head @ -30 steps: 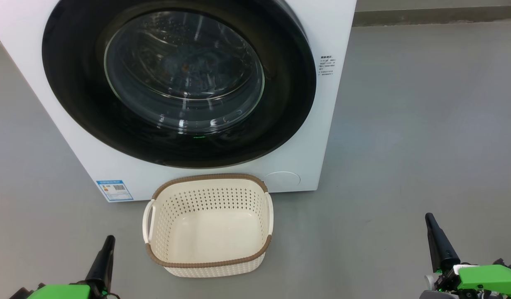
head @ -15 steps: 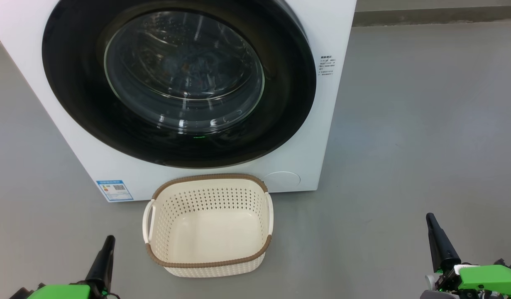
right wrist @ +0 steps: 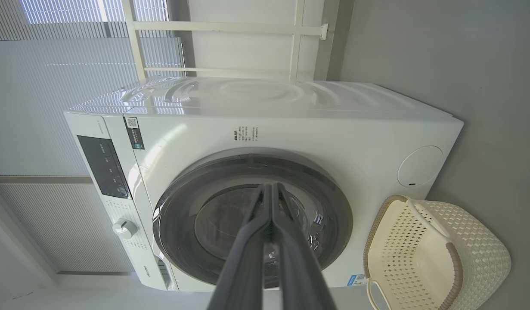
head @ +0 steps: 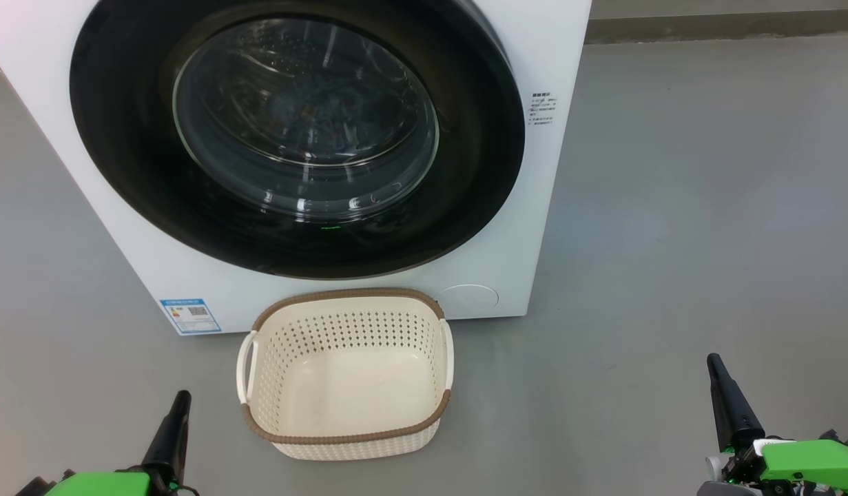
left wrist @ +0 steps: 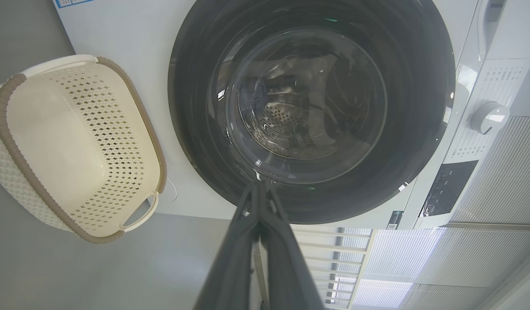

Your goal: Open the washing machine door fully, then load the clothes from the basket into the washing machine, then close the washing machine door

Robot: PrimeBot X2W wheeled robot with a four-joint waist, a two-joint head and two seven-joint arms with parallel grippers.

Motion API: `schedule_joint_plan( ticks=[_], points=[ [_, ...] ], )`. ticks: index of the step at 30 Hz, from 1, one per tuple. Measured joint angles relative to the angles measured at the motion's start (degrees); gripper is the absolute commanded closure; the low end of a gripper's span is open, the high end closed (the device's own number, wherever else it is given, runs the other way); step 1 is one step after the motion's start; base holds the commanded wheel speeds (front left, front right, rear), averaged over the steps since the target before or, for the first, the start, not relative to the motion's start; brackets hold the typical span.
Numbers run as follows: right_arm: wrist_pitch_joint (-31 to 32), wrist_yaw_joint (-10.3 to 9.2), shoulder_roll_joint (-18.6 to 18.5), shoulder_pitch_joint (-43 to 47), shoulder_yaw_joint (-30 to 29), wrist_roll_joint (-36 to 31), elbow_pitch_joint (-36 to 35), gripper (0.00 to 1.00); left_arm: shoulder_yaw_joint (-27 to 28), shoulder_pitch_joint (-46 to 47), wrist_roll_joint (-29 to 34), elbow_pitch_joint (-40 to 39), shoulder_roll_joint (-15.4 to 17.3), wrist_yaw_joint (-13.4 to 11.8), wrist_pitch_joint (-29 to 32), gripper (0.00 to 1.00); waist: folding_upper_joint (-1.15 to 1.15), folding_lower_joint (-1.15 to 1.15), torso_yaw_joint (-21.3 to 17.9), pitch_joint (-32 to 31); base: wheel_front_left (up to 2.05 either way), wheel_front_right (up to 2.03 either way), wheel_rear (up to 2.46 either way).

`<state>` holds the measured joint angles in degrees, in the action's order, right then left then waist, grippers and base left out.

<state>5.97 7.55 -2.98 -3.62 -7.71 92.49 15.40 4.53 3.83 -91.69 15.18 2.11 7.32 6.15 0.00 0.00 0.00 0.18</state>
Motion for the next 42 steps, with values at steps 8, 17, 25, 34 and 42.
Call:
schedule_joint_plan(
  ticks=[8, 17, 25, 34, 42],
  points=[
    [0.0, 0.0, 0.02, 0.0, -0.03, 0.0, 0.0, 1.0, 0.0, 0.0, 0.0, 0.0, 0.0, 0.0, 0.0, 1.0, 0.0, 0.0, 0.0, 0.0, 0.0, 0.0, 0.0],
    [0.0, 0.0, 0.04, 0.0, -0.05, -0.01, 0.0, 1.0, 0.0, 0.0, 0.0, 0.0, 0.0, 0.0, 0.0, 1.0, 0.0, 0.0, 0.0, 0.0, 0.0, 0.0, 0.0],
    [0.0, 0.0, 0.05, 0.0, -0.08, -0.01, 0.01, 1.0, 0.0, 0.0, 0.0, 0.0, 0.0, 0.0, 0.0, 1.0, 0.0, 0.0, 0.0, 0.0, 0.0, 0.0, 0.0],
    [0.01, 0.0, 0.08, 0.0, -0.1, -0.01, 0.01, 1.0, 0.0, 0.0, 0.0, 0.0, 0.0, 0.0, 0.0, 1.0, 0.0, 0.0, 0.0, 0.0, 0.0, 0.0, 0.0],
    [0.01, 0.0, 0.09, 0.0, -0.1, -0.02, 0.01, 1.0, 0.0, 0.0, 0.0, 0.0, 0.0, 0.0, 0.0, 1.0, 0.0, 0.0, 0.0, 0.0, 0.0, 0.0, 0.0]
  ],
)
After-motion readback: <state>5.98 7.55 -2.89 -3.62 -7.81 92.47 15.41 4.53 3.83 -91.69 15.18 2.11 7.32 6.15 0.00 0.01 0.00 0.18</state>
